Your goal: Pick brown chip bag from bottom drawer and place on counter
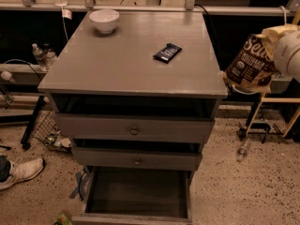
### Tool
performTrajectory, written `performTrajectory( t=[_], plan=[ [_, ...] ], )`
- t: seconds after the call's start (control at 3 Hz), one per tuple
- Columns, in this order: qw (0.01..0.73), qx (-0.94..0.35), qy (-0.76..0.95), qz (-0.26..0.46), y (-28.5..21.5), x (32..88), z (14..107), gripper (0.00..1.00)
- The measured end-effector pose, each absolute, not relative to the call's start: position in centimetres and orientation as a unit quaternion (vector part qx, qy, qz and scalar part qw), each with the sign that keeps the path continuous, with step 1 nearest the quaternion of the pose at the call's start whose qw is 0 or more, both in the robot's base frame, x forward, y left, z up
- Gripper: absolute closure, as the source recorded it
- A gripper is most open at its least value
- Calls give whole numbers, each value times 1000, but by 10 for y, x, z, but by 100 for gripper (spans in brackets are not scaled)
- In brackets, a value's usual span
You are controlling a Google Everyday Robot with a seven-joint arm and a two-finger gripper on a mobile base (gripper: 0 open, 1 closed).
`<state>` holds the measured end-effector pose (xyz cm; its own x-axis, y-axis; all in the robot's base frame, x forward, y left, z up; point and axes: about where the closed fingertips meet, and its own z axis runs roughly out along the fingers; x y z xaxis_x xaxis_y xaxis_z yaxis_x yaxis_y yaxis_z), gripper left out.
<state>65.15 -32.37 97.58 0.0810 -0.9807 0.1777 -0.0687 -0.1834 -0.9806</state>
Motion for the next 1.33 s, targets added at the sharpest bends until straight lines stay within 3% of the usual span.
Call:
performTrajectory(
  t=[1.33],
  plan=[
    [500, -565, 347, -557, -270, 687, 1072, 100]
  ],
)
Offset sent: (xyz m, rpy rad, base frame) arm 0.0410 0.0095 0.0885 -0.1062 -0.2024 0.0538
